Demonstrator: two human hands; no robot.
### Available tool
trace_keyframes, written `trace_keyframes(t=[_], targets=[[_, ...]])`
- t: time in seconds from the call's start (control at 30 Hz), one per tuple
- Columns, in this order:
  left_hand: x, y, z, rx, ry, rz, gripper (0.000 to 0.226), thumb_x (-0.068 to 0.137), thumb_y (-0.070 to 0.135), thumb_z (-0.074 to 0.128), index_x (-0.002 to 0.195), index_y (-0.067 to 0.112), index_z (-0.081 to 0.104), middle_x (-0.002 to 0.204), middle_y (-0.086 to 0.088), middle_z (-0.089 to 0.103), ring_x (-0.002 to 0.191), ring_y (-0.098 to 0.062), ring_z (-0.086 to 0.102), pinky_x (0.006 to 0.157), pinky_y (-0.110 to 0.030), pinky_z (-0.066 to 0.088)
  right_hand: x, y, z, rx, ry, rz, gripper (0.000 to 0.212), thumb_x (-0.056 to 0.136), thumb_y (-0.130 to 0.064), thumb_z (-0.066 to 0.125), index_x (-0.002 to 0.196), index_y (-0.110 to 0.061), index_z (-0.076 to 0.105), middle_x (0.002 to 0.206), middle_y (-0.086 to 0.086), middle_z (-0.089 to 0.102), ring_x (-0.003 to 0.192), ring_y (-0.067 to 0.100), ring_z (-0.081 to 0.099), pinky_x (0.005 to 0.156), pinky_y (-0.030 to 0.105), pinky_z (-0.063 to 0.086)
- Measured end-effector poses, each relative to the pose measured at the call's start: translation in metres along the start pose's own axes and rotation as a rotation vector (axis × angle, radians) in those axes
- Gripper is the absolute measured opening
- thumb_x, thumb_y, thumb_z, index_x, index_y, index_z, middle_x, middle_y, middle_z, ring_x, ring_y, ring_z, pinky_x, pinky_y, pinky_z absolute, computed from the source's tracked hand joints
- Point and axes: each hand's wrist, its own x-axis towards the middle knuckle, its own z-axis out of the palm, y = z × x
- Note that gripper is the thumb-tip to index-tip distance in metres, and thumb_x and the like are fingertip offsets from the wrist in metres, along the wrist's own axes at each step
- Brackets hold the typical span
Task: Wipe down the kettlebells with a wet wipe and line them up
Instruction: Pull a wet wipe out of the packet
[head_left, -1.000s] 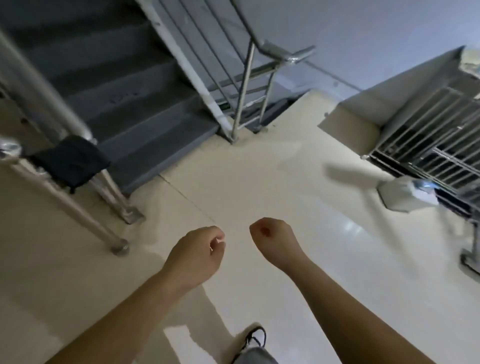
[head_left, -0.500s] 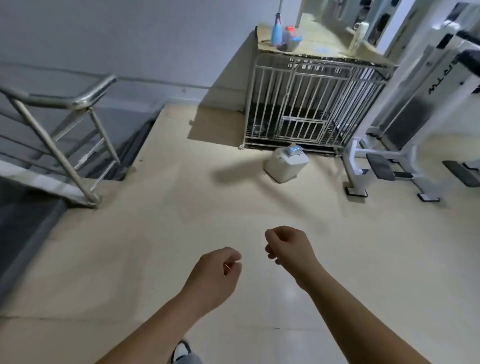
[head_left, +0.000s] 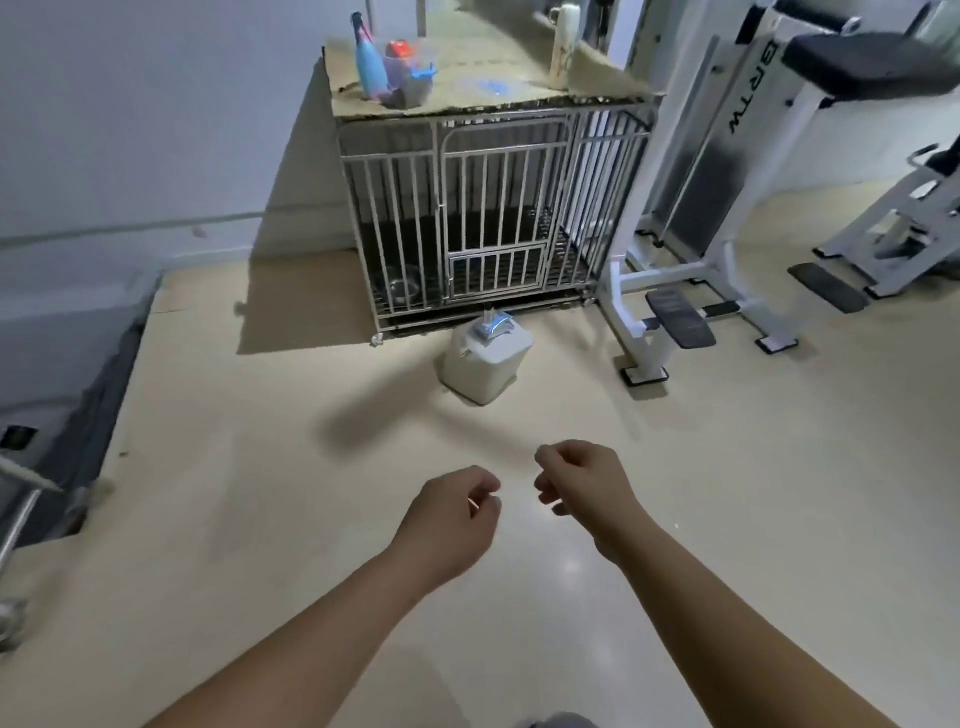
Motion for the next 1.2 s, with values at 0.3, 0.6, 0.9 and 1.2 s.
trace_keyframes(t=[0.3,0.6,0.9,1.2], targets=[[0.297,0.062,0.048,-0.056,-0.020,-0.035,0.023,0.095,0.029,0.056,0.117,0.029,0.064,0.100,0.014,0.065,0.077,-0.002,0.062,0.060,-0.015,0.052,0.291,-0.035,-0.073,0.056,0.007,0.027,0.027,0.091,-0.021,0.060,0.087,0.005,0.067,0.070,0.009,0.069,0.057,0.015,0.060,0.060,0.033,0.046],[0.562,0.043,0.037,0.037,0.040,-0.072,0.018,0.092,0.024,0.057,0.108,0.025,0.066,0.098,0.009,0.067,0.081,-0.008,0.064,0.077,-0.026,0.054,0.561,-0.072,-0.063,-0.017,-0.071,0.065,0.026,0.092,-0.023,0.057,0.087,0.000,0.068,0.072,0.006,0.067,0.057,0.013,0.060,0.054,0.022,0.046],[0.804,-0.083,0.083,0.047,0.013,-0.173,0.033,0.090,0.027,0.057,0.123,0.024,0.061,0.106,0.008,0.057,0.087,-0.018,0.067,0.085,-0.038,0.058,0.803,0.010,0.010,0.036,-0.034,0.067,0.015,0.089,-0.029,0.061,0.086,-0.021,0.072,0.076,-0.001,0.070,0.066,0.013,0.060,0.063,0.028,0.045],[1.027,-0.246,0.173,0.558,0.200,-0.069,0.060,0.090,0.043,0.048,0.147,0.050,0.031,0.161,-0.007,0.023,0.129,-0.033,0.049,0.105,-0.046,0.045,1.016,0.178,0.085,0.173,-0.018,-0.019,0.014,0.099,-0.027,0.058,0.099,-0.025,0.072,0.089,-0.015,0.068,0.083,0.005,0.061,0.080,0.025,0.051]])
